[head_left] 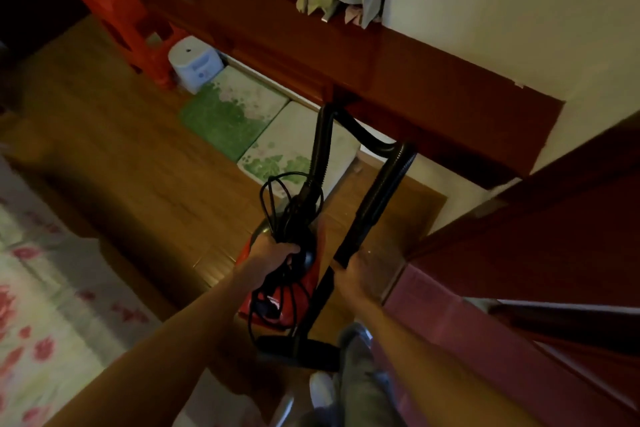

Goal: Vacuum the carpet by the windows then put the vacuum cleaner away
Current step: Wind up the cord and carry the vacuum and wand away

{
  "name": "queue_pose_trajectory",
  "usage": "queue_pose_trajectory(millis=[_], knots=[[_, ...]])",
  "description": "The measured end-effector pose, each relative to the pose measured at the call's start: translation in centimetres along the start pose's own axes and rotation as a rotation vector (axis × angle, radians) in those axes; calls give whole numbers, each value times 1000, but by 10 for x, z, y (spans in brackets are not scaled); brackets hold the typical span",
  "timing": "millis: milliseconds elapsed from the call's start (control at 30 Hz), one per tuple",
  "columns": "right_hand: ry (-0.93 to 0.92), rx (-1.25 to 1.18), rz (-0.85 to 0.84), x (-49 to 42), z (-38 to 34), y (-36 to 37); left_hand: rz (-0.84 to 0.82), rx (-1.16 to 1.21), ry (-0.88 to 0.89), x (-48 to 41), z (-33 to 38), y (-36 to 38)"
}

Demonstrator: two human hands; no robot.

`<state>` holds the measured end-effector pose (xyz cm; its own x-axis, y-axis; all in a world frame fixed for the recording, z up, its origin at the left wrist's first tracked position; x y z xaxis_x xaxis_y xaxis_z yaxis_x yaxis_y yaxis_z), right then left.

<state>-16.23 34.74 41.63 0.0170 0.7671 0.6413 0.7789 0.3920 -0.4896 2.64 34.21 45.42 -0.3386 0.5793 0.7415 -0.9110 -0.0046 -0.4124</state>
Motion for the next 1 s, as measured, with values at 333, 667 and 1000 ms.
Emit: queue_pose_trajectory(millis=[333,667,1000], knots=[[310,-459,53,-137,13,47,-77,-292,-22,-162,33,8],[531,-685,220,-230,40,112,-255,-617,227,-312,18,64],[561,-692,491,-342,92,97,-338,-730,491,-404,45,163]])
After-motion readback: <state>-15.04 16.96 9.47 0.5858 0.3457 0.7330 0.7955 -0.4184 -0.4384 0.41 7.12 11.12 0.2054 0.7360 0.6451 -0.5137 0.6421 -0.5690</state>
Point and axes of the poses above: each hand's wrist, its own x-axis away from the middle knuckle, its own y-axis out of the palm, z = x × y, the point moved 5 cm from there along -x, towards the middle knuckle, and after that the axes turned 1 degree about z, right-handed, at the moved point
